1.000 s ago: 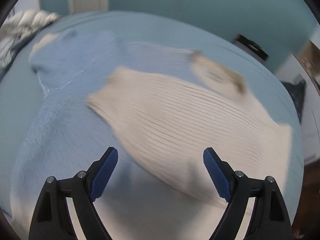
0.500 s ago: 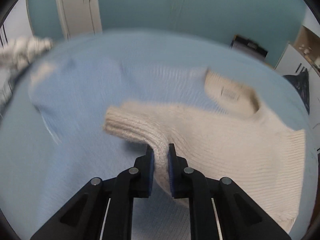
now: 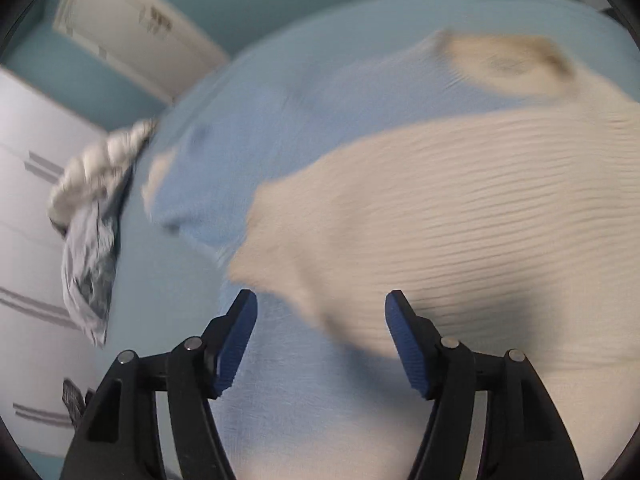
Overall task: Fold small clothes
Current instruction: 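Withdraw the right tool from the folded cream sleeve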
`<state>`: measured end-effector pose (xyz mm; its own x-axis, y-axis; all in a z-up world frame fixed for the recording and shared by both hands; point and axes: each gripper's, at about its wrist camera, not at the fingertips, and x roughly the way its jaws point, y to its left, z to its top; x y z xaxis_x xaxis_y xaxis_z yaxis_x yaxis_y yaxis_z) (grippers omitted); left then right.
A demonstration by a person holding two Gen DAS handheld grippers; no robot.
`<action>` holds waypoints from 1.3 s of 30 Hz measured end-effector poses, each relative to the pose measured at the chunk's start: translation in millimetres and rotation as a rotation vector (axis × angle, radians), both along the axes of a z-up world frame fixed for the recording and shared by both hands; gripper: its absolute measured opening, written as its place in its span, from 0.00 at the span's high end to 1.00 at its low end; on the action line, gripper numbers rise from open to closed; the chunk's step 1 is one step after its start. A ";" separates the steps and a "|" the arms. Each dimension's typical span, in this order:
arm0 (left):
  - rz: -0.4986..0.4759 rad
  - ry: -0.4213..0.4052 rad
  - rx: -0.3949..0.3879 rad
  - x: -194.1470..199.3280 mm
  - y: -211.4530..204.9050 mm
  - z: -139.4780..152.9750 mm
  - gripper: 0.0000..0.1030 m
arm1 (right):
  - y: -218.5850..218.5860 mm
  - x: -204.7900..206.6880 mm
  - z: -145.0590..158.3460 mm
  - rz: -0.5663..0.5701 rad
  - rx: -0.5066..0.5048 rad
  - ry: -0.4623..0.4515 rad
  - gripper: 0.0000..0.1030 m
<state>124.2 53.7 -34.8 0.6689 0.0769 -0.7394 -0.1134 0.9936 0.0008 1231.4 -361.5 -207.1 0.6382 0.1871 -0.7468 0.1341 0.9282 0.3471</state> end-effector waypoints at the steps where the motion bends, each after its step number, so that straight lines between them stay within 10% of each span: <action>1: -0.001 -0.002 -0.002 -0.3 -0.1 0.4 0.00 | -23.7 -15.1 2.1 -0.068 -0.048 -0.006 0.18; 8: -0.004 -0.003 0.012 -1.1 -2.7 -0.8 0.00 | -185.5 -139.2 -28.8 -0.451 -0.363 0.138 0.18; 14: -0.005 0.013 0.047 0.5 -6.7 -6.8 0.00 | -218.1 -152.3 -76.0 -0.419 -0.269 0.286 0.18; 20: 0.000 0.029 0.064 2.4 -7.1 -11.1 0.00 | -256.8 -162.1 -64.5 -0.688 -0.213 0.159 0.37; 22: 0.000 0.033 0.063 4.2 -7.3 -11.5 0.00 | -277.1 -169.4 -85.7 -0.684 -0.067 0.163 0.35; 26: -0.004 0.037 0.057 4.2 -8.0 -11.5 0.00 | -242.7 -149.1 -85.0 -0.575 -0.370 0.253 0.02; 30: -0.012 0.023 0.044 3.0 -8.8 -8.4 0.00 | -229.3 -161.8 -59.4 -0.470 -0.333 0.230 0.02; 33: -0.016 0.023 0.044 3.3 -11.1 -8.6 0.00 | -216.2 -173.9 -13.4 -0.460 -0.245 0.021 0.02; 39: -0.008 0.024 0.045 2.9 -11.2 -9.8 0.00 | -182.6 -97.9 7.4 -0.396 -0.025 -0.061 0.02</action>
<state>127.1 42.4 -44.5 0.6519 0.1051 -0.7510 -0.1045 0.9933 0.0483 1133.5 -544.1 -199.7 0.7006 -0.0998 -0.7066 0.4627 0.8173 0.3434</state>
